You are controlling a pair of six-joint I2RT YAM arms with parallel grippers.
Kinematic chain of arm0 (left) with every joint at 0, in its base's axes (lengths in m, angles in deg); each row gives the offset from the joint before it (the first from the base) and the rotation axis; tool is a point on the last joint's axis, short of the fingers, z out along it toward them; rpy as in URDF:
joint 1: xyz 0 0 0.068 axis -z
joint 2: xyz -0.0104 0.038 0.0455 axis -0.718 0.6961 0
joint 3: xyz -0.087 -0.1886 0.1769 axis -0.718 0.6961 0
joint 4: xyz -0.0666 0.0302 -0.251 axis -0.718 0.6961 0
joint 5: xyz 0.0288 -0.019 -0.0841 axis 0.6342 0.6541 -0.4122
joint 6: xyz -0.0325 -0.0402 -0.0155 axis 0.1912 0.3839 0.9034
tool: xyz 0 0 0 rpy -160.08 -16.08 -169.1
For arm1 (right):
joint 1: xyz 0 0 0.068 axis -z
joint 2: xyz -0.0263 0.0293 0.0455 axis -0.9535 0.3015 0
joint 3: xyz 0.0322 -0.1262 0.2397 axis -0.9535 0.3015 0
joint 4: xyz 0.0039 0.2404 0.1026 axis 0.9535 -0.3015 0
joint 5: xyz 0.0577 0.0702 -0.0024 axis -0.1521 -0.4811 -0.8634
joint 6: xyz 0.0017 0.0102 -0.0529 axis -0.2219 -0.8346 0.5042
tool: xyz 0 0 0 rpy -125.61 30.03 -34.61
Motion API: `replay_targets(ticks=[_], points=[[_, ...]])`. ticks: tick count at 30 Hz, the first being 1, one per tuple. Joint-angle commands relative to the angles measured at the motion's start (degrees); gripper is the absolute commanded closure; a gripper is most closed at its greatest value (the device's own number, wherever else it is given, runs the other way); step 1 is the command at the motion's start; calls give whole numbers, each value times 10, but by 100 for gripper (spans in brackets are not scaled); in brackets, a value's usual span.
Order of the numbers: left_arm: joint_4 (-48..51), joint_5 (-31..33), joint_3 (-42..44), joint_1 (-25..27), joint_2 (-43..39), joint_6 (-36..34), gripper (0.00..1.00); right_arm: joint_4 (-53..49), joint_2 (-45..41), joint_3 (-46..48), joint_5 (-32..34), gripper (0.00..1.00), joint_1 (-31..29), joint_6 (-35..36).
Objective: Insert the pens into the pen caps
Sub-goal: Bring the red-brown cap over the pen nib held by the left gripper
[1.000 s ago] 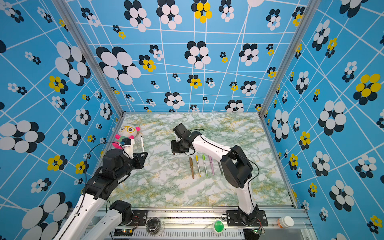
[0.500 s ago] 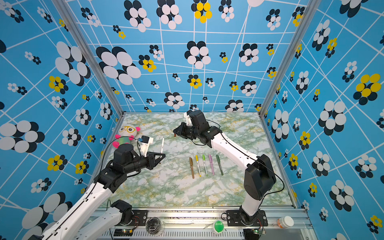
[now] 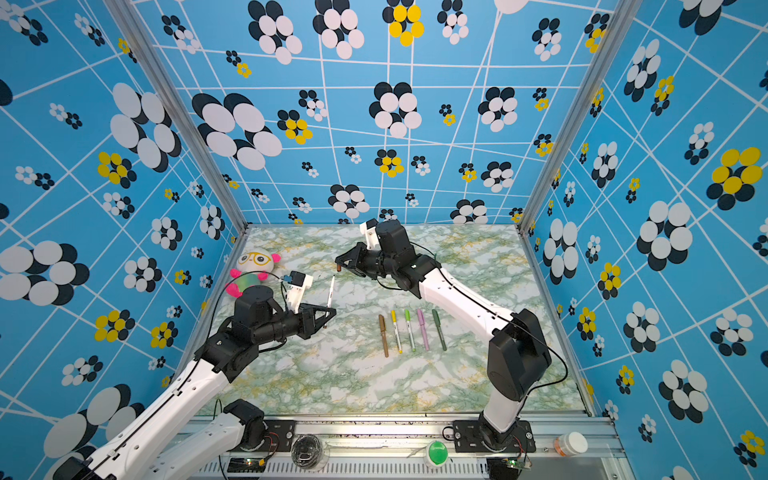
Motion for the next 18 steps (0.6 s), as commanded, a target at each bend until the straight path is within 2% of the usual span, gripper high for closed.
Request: replay_targets(ticks=[1, 18], points=[[-11, 6, 7, 5, -1, -1, 100, 15, -13, 0, -13, 100, -7, -6], [-8, 28, 14, 5, -1, -1, 100, 22, -29, 2, -17, 100, -17, -10]])
